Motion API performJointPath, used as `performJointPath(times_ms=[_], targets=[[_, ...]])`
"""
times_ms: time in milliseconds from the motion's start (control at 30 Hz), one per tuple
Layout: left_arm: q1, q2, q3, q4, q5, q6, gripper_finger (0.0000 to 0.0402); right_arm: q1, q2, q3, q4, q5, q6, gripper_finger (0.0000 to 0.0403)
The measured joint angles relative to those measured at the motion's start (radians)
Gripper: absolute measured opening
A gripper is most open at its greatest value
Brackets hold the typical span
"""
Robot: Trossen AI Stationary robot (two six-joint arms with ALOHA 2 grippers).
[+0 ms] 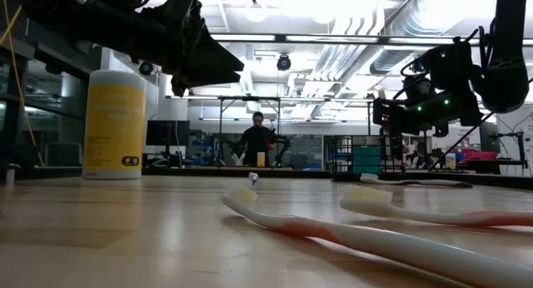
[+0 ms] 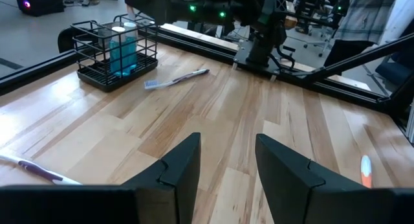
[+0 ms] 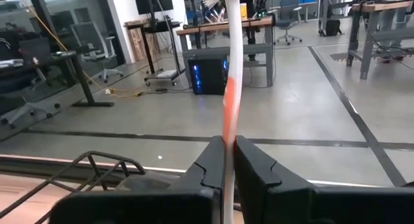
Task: Pick & Place toothbrushing station
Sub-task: Put the top orange toothbrush into the black wire organizer, then put the right orange toothbrush into the black wire organizer
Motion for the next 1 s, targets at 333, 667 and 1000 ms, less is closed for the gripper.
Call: performJointPath(times_ms=[333,667,1000], targets=[[0.000,0.000,0.000,0.005,0.000,0.000,0.0141,0.000,0.001,0.000,-0.030,-0.016,0.005,0.0013],[0.000,0.000,0.000,0.004,0.000,0.000,0.0141,0.000,0.001,0.000,-0.043,-0.025,0.029,0.0050],[0.000,0.000,0.000,0.003,0.000,0.000,0.0141,0.000,0.001,0.000,-0.044,-0.029,0.027,0.0049]])
